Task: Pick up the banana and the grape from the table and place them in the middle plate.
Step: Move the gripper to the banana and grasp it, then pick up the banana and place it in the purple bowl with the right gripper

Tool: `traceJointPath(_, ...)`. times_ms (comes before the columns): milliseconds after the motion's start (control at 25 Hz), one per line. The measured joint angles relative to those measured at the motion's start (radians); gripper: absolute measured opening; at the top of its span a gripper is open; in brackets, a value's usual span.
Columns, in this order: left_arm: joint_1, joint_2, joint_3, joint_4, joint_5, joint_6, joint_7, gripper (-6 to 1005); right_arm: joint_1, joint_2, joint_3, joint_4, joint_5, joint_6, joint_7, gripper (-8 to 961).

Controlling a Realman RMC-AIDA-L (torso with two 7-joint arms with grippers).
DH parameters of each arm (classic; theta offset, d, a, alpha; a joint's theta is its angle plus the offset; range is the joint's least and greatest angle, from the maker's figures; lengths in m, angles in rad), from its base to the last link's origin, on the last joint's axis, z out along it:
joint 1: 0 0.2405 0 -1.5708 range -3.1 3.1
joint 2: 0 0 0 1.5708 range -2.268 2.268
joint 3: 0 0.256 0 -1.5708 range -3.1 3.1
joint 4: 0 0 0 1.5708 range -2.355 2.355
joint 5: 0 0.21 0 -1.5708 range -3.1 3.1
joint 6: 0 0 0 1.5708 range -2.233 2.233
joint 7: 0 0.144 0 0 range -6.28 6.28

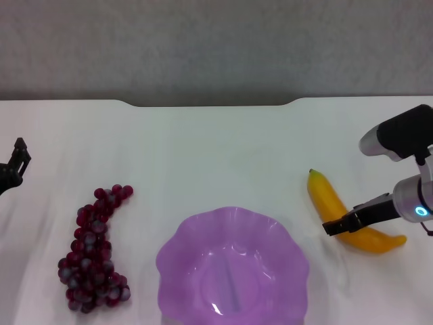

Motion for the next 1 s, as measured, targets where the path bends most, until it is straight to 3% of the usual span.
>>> traceJointPath(800,-0.002,-0.001,0.0,0.0,-0.002,0.0,0.0,712,0.019,0.001,-0.051,0.055,0.009,0.04,0.009,827)
traceJointPath(1000,0.0,-0.002,0.0,0.0,-0.001,0.0,0.0,712,0.012,0.003,-0.052,0.036,0.011,0.045,0.006,578)
